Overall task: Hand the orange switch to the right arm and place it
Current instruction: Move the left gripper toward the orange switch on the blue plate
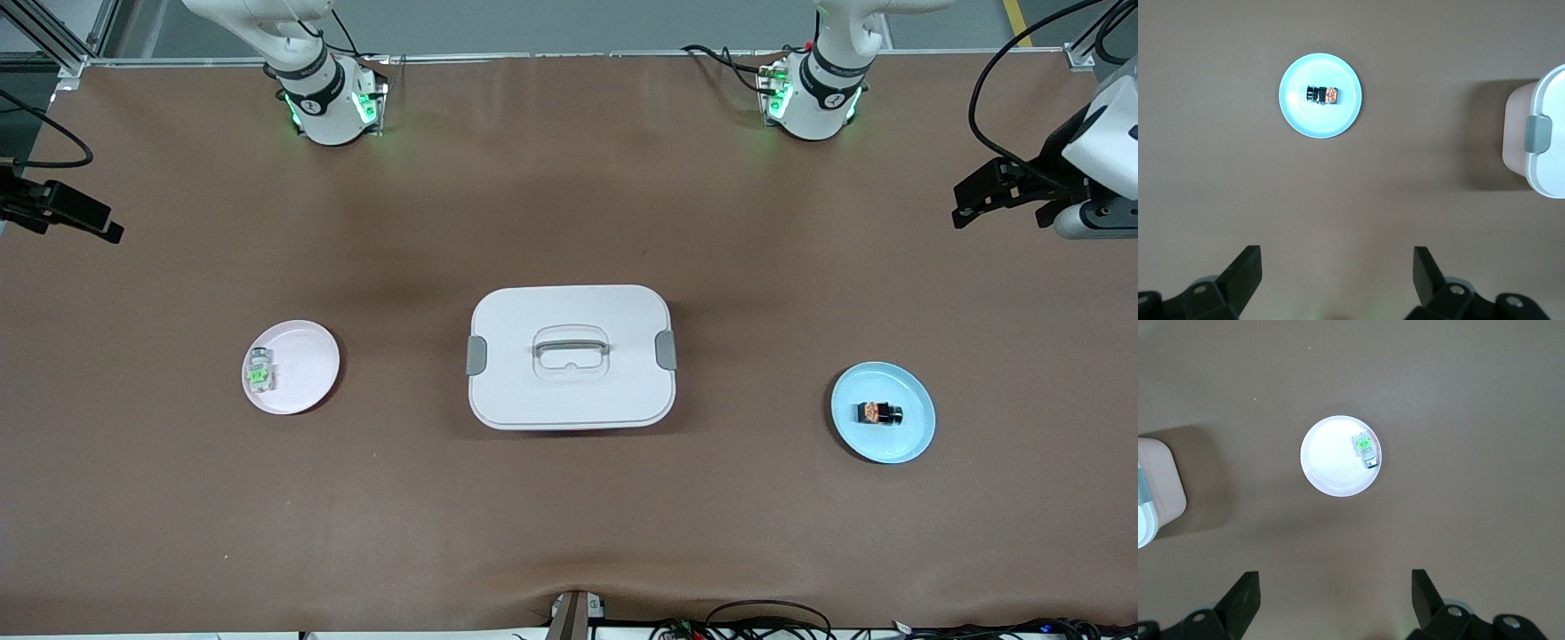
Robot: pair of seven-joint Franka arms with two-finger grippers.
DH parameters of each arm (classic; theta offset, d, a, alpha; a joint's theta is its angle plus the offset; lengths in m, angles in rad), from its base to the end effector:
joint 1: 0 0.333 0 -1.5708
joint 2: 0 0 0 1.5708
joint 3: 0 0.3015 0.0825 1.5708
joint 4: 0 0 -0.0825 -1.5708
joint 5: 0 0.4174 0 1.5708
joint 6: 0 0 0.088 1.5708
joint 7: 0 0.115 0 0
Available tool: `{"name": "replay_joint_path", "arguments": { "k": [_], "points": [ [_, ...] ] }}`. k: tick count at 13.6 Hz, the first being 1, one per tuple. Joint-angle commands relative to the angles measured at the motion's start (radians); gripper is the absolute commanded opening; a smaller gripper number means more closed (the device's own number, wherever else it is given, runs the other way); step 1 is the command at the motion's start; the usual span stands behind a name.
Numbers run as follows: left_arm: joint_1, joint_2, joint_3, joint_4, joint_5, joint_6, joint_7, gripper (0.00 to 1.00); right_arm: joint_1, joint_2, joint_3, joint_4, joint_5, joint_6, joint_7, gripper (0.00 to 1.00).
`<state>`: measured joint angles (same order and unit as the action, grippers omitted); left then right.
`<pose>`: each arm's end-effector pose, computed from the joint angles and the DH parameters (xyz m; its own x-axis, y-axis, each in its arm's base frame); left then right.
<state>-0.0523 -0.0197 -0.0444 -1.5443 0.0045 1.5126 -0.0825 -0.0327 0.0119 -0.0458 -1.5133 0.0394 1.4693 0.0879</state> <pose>0.5736 -0.0553 0.6217 0.9998 -0.0139 -0.0115 -0.0140 -0.9999 -0.0063 0.5793 -0.0405 0.6153 0.9851 -0.1615 -0.0590 -0.1637 -0.9859 -0.0338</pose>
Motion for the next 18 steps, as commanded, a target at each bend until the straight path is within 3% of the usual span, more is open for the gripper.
{"name": "replay_joint_path", "arguments": {
  "k": [1,15,18],
  "points": [
    [-0.003,0.004,0.000,0.018,-0.005,-0.009,0.017,1.00,-0.019,-0.018,0.012,-0.013,0.005,-0.003,-0.008,1.00],
    [0.014,0.032,0.006,0.027,0.003,-0.015,0.016,1.00,-0.021,-0.018,0.012,-0.013,0.002,-0.001,-0.008,1.00],
    [0.020,0.061,0.008,0.026,0.003,0.032,0.018,1.00,-0.021,-0.018,0.011,-0.011,0.002,-0.001,-0.008,1.00]
  ]
}}
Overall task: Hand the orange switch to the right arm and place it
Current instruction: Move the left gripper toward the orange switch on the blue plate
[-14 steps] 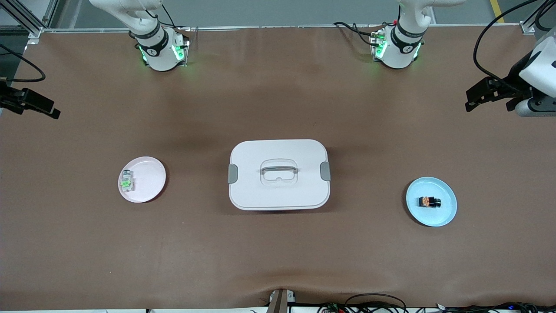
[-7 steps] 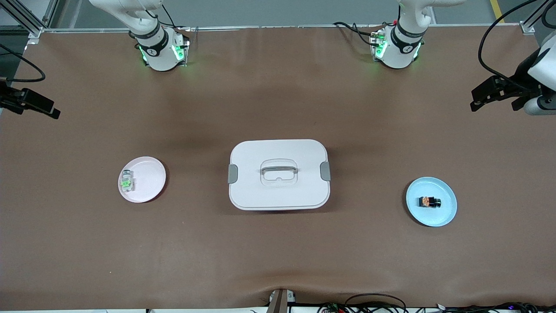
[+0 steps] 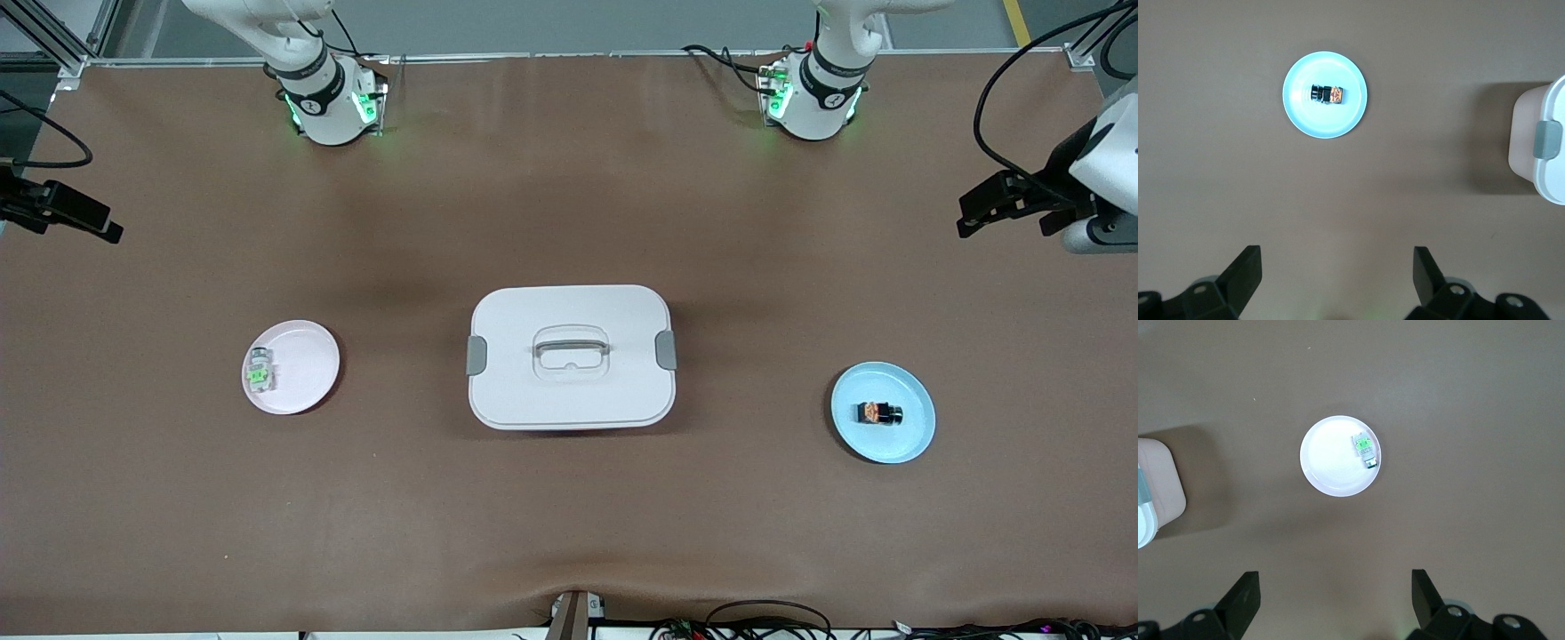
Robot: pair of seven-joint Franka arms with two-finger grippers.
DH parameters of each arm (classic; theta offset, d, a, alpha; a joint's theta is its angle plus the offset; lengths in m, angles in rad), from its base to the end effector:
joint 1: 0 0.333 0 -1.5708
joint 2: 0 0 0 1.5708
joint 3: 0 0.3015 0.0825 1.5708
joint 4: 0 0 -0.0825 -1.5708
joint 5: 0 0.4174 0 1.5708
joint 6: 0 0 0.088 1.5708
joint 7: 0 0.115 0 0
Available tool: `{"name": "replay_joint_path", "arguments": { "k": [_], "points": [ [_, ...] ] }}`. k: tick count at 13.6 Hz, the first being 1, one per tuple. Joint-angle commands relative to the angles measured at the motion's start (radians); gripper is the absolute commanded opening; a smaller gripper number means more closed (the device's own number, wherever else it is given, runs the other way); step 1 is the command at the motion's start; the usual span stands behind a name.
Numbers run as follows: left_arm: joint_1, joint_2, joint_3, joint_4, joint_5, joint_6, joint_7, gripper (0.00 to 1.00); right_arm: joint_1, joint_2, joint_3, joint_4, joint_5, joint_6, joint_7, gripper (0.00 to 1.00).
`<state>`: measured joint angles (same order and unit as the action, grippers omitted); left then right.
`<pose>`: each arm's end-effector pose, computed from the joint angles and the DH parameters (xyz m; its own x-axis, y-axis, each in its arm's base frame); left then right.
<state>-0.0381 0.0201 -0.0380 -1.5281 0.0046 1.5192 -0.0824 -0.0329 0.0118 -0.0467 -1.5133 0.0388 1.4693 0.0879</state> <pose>0.5870 -0.0440 0.6072 0.9996 0.0066 -0.0286 0.0064 -1.0000 -0.0062 0.5792 -0.0412 0.6154 0.9849 -0.1627 -0.0588 -0.1648 -0.9858 -0.0332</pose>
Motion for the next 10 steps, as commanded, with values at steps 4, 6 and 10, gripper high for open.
{"name": "replay_joint_path", "arguments": {
  "k": [4,6,10],
  "points": [
    [0.003,0.118,0.001,0.009,0.003,0.160,0.012,1.00,-0.024,-0.018,0.011,-0.013,0.001,-0.001,-0.010,1.00],
    [0.001,0.171,0.001,0.011,0.005,0.197,0.006,1.00,-0.024,-0.018,0.011,-0.013,0.001,-0.001,-0.011,1.00],
    [0.007,0.276,0.003,0.013,0.017,0.303,-0.008,1.00,-0.024,-0.018,0.011,-0.013,0.001,-0.001,-0.011,1.00]
  ]
}}
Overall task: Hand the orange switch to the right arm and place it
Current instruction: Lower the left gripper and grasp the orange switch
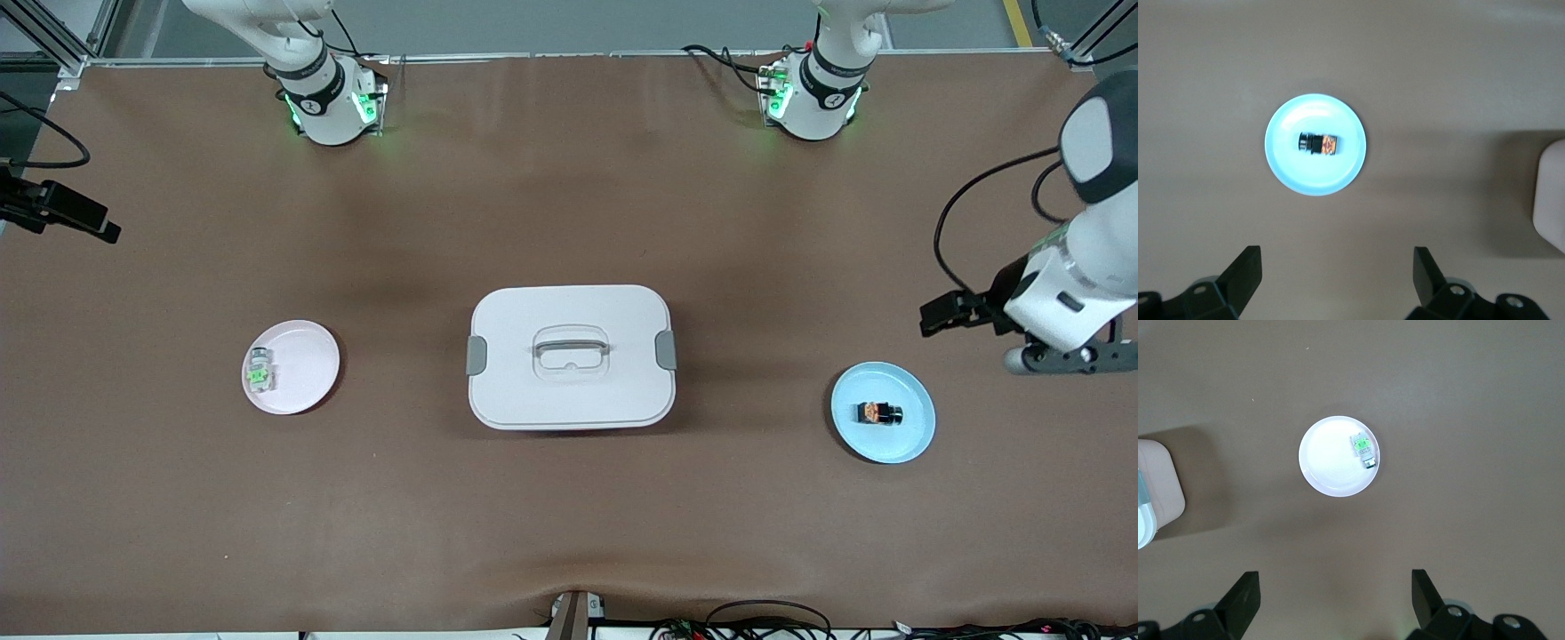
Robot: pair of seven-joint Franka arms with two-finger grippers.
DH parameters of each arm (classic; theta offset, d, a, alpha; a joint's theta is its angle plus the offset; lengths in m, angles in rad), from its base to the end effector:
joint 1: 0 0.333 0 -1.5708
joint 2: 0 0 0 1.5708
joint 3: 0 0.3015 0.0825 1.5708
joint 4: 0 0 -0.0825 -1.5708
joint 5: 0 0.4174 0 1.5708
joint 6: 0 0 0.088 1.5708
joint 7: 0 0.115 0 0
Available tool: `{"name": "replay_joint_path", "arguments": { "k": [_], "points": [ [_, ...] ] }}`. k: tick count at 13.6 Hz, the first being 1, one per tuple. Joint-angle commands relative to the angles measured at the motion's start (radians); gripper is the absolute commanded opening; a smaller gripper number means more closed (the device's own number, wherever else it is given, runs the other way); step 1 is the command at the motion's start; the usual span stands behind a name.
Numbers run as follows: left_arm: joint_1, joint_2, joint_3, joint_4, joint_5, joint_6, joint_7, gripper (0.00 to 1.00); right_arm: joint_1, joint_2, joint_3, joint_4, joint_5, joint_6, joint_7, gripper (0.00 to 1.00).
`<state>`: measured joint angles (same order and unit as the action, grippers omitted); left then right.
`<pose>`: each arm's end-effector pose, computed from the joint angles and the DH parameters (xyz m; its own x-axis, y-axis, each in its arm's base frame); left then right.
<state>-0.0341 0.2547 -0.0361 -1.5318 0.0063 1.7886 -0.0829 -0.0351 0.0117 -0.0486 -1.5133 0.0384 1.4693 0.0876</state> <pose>0.6679 -0.0443 0.4805 0.9999 0.0125 0.0020 0.0125 -0.9999 0.0031 0.5790 -0.0437 0.6154 0.9843 -0.1665 -0.0587 -0.1685 -0.9851 -0.0328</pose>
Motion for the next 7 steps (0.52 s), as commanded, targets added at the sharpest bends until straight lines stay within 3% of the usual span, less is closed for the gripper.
{"name": "replay_joint_path", "arguments": {
  "k": [1,7],
  "points": [
    [0.005,0.070,0.002,0.013,0.027,0.064,-0.008,1.00,-0.022,-0.018,0.013,-0.013,0.001,-0.001,-0.011,1.00],
    [0.019,0.190,0.010,0.006,0.026,0.199,-0.187,1.00,-0.025,-0.018,0.013,-0.013,0.003,-0.001,-0.011,1.00]
  ]
}}
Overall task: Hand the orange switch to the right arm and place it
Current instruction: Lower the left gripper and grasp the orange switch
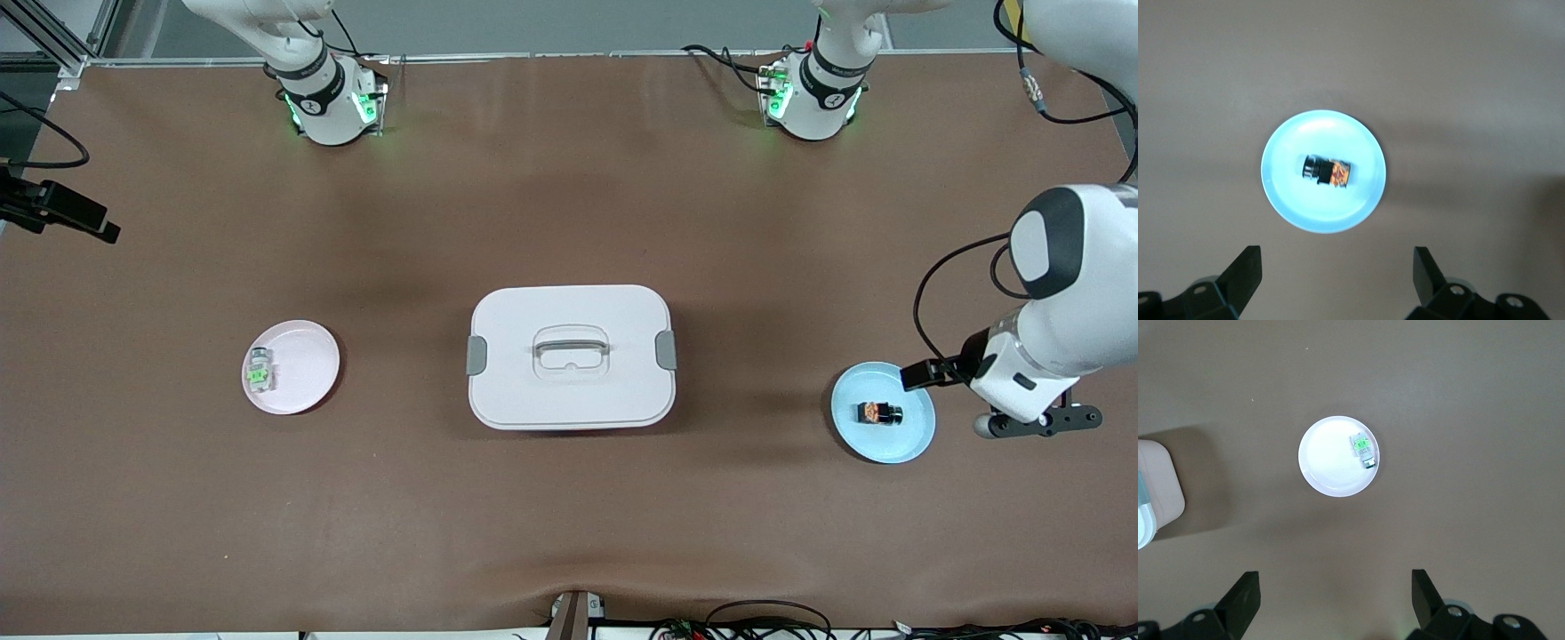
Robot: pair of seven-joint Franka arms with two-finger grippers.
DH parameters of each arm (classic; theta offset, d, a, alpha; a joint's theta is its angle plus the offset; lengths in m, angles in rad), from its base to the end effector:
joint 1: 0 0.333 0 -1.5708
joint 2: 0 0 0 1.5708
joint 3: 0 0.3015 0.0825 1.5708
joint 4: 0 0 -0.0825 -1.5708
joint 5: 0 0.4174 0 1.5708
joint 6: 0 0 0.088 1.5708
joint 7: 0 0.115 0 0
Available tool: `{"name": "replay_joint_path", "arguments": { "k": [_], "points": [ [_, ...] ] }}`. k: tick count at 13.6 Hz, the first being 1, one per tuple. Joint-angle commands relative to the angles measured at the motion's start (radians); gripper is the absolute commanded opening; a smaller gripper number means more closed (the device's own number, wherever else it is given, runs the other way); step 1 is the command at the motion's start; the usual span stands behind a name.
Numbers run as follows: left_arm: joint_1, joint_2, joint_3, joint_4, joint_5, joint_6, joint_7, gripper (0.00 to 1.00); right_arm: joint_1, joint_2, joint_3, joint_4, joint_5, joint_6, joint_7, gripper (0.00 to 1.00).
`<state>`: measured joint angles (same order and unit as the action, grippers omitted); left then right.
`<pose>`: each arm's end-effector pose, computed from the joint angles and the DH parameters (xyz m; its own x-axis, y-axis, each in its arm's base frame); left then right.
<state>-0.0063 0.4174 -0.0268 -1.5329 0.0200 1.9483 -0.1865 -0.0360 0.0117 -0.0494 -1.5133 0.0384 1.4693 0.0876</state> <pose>0.7034 -0.0196 0.3821 0.9890 0.1478 -0.0004 0.1477 -0.9890 -0.0079 0.5790 -0.0446 0.6154 0.9840 -0.1681 -0.0587 -0.1702 -0.9849 -0.0328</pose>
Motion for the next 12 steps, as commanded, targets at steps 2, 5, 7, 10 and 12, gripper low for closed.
{"name": "replay_joint_path", "arguments": {
  "k": [2,5,7,10,12],
  "points": [
    [-0.009,0.050,0.001,-0.035,0.018,0.104,-0.136,1.00,-0.024,-0.018,0.014,-0.013,0.003,-0.001,-0.011,1.00],
    [-0.001,0.079,0.001,-0.076,0.060,0.147,-0.094,1.00,-0.024,-0.018,0.014,-0.013,0.003,-0.001,-0.011,1.00],
    [-0.004,0.107,0.001,-0.079,0.083,0.150,-0.042,1.00,-0.024,-0.018,0.014,-0.013,0.003,-0.001,-0.011,1.00],
    [0.006,0.141,0.001,-0.091,0.083,0.176,0.108,1.00,-0.024,-0.016,0.014,-0.013,0.003,-0.001,-0.011,1.00],
    [0.020,0.156,0.001,-0.116,0.083,0.239,0.191,1.00,-0.024,-0.018,0.014,-0.013,0.003,-0.001,-0.011,1.00]
  ]
}}
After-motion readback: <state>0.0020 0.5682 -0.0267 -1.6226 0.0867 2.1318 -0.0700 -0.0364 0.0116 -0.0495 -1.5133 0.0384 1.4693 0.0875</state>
